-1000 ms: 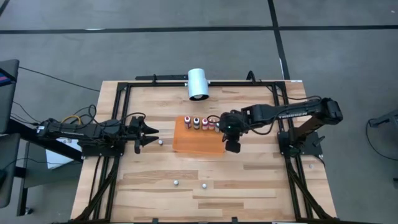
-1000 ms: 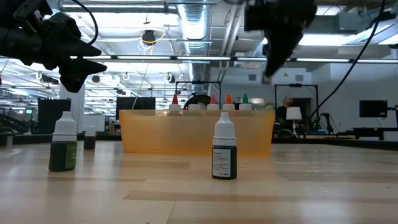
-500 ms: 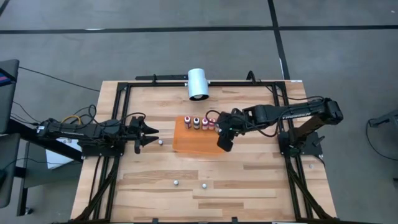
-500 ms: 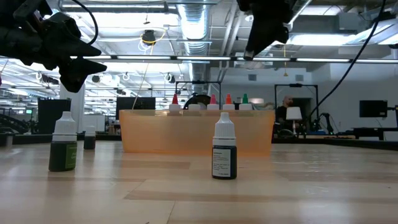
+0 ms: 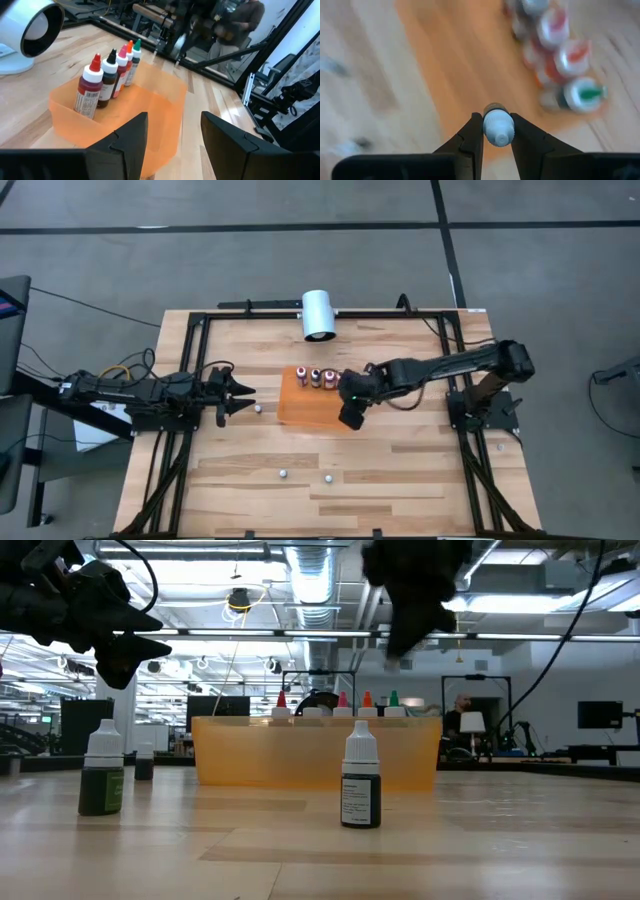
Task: Pick & Place food coloring
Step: Put the top small green food coloring bottle into the orange bin
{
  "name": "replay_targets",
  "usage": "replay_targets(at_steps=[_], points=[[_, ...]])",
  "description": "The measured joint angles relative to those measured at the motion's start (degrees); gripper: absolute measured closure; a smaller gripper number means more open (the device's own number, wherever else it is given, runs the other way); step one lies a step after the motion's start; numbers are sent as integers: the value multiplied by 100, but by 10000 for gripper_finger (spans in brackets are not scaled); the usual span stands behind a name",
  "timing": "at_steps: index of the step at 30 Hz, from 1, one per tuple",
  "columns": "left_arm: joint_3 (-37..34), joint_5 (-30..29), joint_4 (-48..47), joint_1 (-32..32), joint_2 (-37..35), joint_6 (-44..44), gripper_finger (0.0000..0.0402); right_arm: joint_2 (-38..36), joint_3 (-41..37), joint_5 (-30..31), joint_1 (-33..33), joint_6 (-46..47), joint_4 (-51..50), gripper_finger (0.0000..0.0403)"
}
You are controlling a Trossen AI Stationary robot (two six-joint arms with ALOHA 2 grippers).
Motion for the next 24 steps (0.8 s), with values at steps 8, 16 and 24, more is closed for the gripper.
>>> replay_targets(at_steps=[8,16,24], points=[[-2,1,-28,0,8,-1,226,774,-1,144,-24,-370,268,328],[-2,3,-115,0,3,3,226,1041,9,133,-92,-474,483,327],[-2,5,-167,0,53,3,226,1286,12,124,-92,-567,488,327]])
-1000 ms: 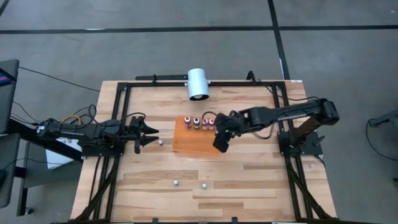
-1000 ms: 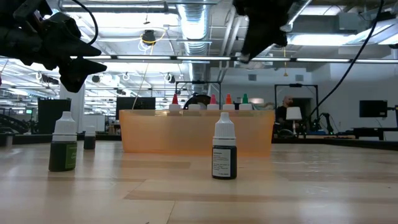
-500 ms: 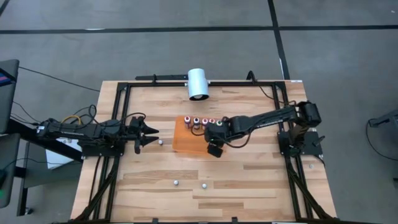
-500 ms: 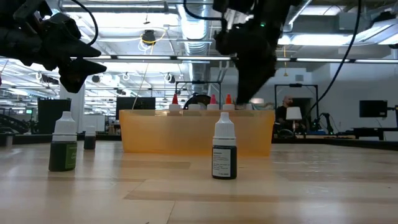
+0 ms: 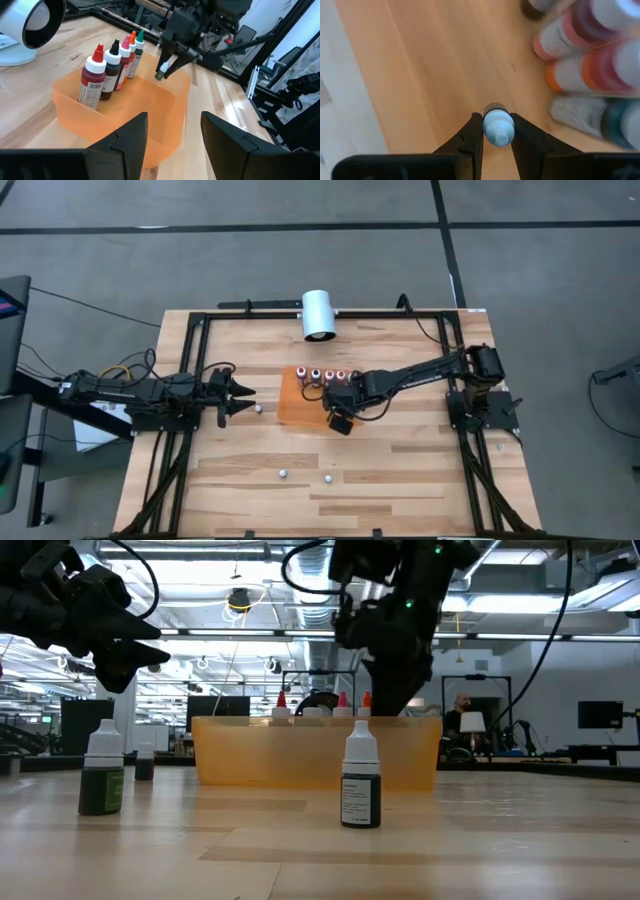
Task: Pick & Place food coloring
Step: Put the top small green food coloring bottle into the orange bin
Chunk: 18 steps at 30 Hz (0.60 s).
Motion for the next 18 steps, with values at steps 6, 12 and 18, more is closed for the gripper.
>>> replay_targets(at_steps=[6,12,18], points=[[0,25,10,-2,-1,-2,226,104,-18,-15,0,-91,-49,327],[0,25,6,-2,-1,-2,226,226,-26,-17,0,-162,-68,327],[0,25,10,0,-1,-2,226,379,-32,-11,0,-303,-118,327]])
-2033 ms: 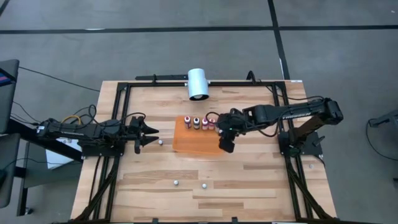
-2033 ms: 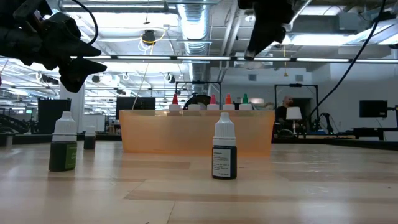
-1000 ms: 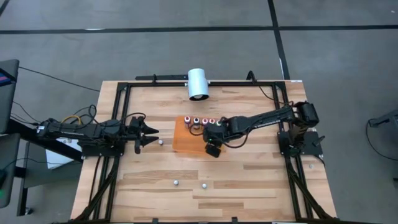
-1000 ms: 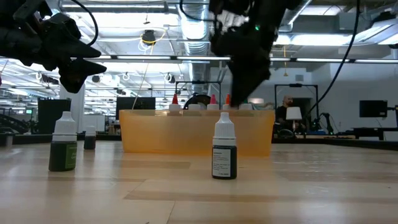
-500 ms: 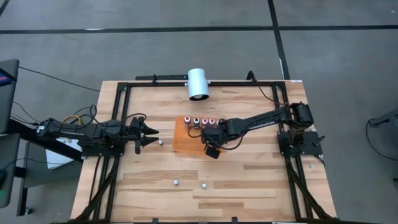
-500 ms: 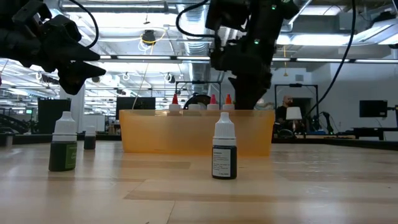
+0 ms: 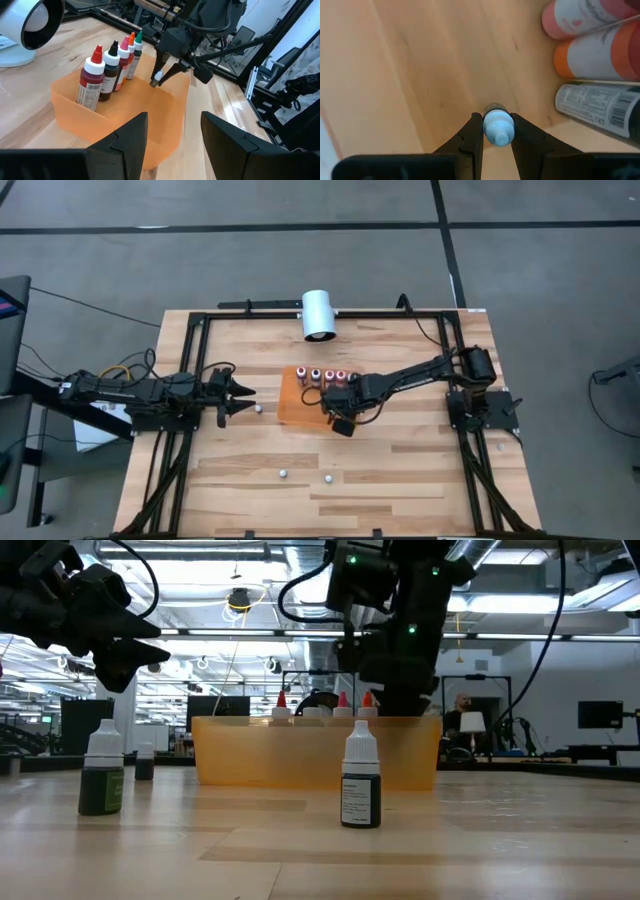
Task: Pick & Place food coloring
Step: Put the top small green food coloring bottle into the orange bin
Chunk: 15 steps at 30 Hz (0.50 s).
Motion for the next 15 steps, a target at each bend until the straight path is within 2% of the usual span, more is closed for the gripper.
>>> replay_targets(at_steps=[15], points=[[0,-2,-4,1,-2,2,226,79,23,51,-11,-283,85,327]])
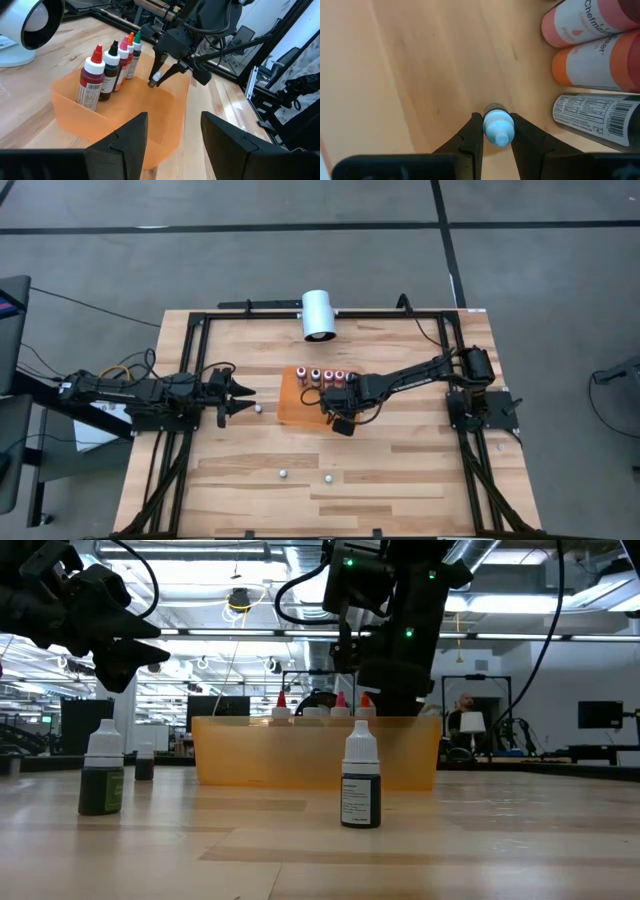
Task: Pick & Place food coloring
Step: Put the top small green food coloring bottle into the orange bin
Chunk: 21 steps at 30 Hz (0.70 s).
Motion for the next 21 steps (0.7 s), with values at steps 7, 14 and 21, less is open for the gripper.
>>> replay_targets(at_steps=[7,14,21], points=[[0,0,-2,0,2,0,226,2,0,-16,0,-13,0,327],[0,-2,-2,0,2,0,226,4,0,-29,0,-22,-2,323],[0,-2,0,-2,2,0,226,7,-2,-29,22,-16,-47,289]])
